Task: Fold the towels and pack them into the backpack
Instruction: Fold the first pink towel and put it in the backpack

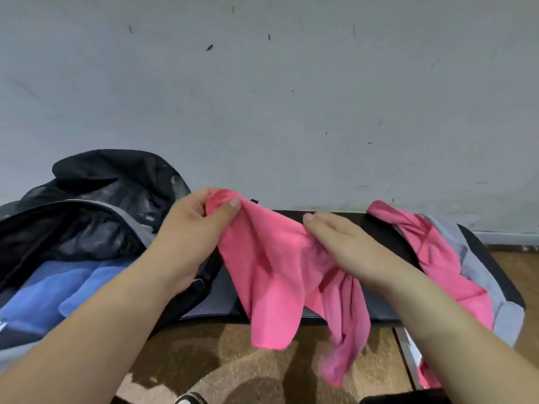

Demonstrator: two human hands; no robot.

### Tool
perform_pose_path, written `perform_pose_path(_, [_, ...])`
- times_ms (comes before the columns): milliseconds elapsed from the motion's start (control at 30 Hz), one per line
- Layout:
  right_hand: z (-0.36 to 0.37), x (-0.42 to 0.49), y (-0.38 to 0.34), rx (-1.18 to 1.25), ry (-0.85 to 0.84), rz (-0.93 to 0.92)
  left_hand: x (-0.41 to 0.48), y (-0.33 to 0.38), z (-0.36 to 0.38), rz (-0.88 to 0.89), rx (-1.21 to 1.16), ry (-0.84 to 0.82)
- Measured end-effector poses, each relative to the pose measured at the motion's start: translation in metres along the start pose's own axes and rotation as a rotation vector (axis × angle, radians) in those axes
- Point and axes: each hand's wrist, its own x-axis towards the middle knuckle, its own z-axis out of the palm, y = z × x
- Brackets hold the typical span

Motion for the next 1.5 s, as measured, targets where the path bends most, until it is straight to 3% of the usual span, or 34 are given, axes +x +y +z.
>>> perform_pose_path(233, [0.0,0.008,0.015,0.156,-0.191,0.104,0.015,0.002,-0.01,0.089,0.096,0.194])
perform_pose_path(433, [-0.003,0.007,0.022,0.121,-0.144,0.1,0.025,0.003,-0.025,0.216,0.246,0.456])
perform_pose_path(533, [0.003,0.009,0.032,0.082,-0.032,0.131,0.026,0.003,-0.031,0.226,0.222,0.492])
perform_pose_path(633, [0.015,0.007,0.032,0.017,0.12,0.11,0.016,0.004,-0.023,0.253,0.302,0.319])
perform_pose_path(800, [0.028,-0.003,0.007,-0.052,0.158,-0.074,-0.015,-0.002,0.011,0.325,0.524,-0.325])
perform_pose_path(933, [0.031,-0.012,-0.006,-0.054,0.08,-0.122,-0.007,-0.02,0.016,0.492,0.575,-0.258])
perform_pose_path(1033, [0.025,-0.015,-0.011,-0.087,0.033,-0.166,-0.001,-0.023,0.016,0.445,0.483,-0.231])
perform_pose_path(1200, [0.011,-0.014,-0.012,-0.051,-0.002,-0.154,-0.003,-0.02,0.017,0.362,0.526,-0.401])
perform_pose_path(1333, [0.006,-0.006,0.006,-0.207,0.048,-0.065,0.001,-0.013,0.017,0.414,0.537,-0.197])
perform_pose_path(1500, [-0.006,-0.001,0.026,-0.334,0.151,0.057,0.018,-0.004,-0.005,0.336,0.445,0.238])
